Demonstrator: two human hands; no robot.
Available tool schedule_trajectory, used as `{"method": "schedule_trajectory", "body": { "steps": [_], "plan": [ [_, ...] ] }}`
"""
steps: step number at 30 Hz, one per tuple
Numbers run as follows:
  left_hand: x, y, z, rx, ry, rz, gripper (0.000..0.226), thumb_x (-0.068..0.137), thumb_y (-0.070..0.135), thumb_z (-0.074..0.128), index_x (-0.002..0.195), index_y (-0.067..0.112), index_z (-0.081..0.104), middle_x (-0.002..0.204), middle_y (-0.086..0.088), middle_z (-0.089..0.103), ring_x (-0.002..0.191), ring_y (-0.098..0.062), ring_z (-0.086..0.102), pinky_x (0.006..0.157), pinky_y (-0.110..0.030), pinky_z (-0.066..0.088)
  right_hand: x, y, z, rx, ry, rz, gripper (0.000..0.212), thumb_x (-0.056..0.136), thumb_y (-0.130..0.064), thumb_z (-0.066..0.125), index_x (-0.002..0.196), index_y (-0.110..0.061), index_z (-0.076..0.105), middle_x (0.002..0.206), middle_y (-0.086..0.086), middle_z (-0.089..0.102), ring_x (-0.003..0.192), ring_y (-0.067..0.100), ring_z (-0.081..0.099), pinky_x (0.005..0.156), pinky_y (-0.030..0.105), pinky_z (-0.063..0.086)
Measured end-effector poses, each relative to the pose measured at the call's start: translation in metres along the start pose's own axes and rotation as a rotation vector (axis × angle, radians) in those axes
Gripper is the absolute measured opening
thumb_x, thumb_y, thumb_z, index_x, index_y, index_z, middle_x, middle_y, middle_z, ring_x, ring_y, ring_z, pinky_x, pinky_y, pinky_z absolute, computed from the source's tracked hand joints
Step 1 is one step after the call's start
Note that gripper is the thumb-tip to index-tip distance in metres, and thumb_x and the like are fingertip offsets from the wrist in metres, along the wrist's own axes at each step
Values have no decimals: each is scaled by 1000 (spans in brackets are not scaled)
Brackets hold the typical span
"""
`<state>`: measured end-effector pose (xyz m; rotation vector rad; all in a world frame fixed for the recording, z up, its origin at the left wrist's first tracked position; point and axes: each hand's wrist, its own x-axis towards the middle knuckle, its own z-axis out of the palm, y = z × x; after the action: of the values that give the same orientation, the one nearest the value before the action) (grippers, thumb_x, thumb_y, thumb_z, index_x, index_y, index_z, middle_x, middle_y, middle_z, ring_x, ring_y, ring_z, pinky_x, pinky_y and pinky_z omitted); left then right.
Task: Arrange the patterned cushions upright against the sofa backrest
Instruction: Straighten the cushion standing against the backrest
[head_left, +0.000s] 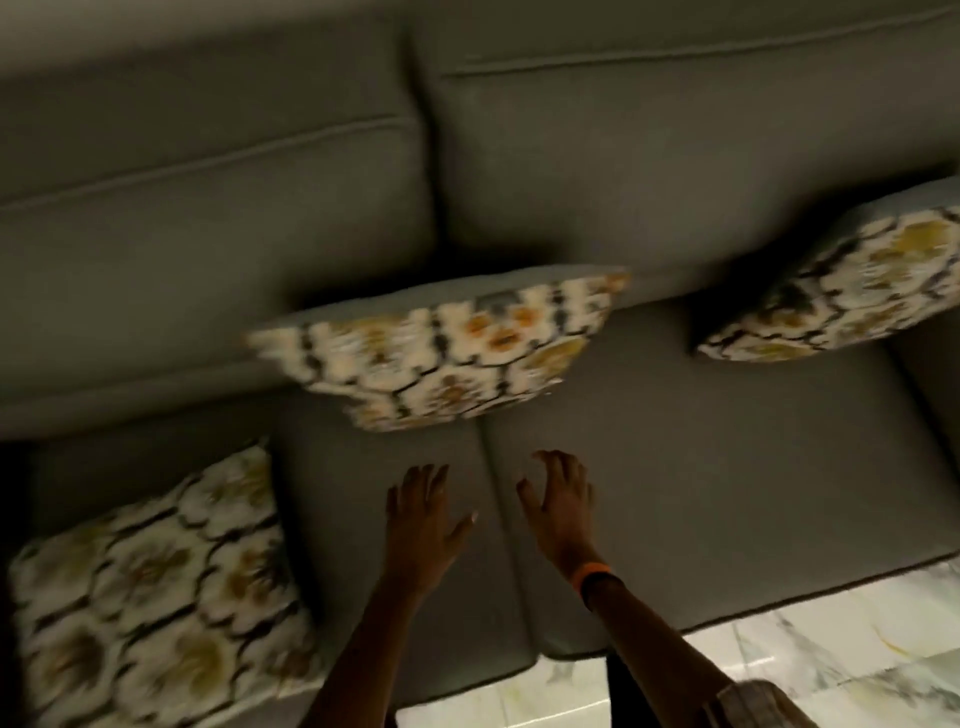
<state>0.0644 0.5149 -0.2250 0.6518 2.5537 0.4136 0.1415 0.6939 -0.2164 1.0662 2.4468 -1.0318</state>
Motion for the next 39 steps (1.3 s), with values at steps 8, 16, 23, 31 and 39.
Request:
{"method": "schedule_trajectory", "body": {
  "steps": [8,16,23,31,39],
  "plan": [
    [-143,-301,-74,-82,214,-502,88,82,60,45,145,-1,44,150,-30,42,141,-52,36,111,-71,26,-75,-182,215,1,-167,-105,67,99,-46,60,154,-13,43,157,13,44,145,34,43,118,51,39],
    [-184,-445,-78,-1107,332,-1114,124,61,62,81,156,24,11,152,-19,41,130,-43,50,106,-62,43,-109,-273,320,451,-366,128,97,76,-64,73,156,-18,42,154,8,54,143,32,50,119,52,39],
    [-160,-479,-143,-1315,507,-766,114,51,46,94,147,29,34,145,-1,52,124,-22,59,91,-40,58,-106,-327,311,729,-292,-121,60,87,-39,78,144,-31,60,144,-7,67,136,14,62,108,35,52],
    [-87,-522,-240,-1126,668,-487,101,69,-15,81,150,-2,22,142,-7,44,126,-13,45,84,-1,47,-52,-418,304,587,-311,-297,68,87,8,75,148,0,48,150,18,58,143,31,54,120,50,43],
    [-76,-537,-226,-1113,565,-552,103,70,10,89,153,13,28,155,-6,43,141,-20,45,117,-45,39,-45,-418,314,675,-341,-196,61,86,13,73,142,-2,53,149,22,58,142,32,55,119,46,44]
  ]
}}
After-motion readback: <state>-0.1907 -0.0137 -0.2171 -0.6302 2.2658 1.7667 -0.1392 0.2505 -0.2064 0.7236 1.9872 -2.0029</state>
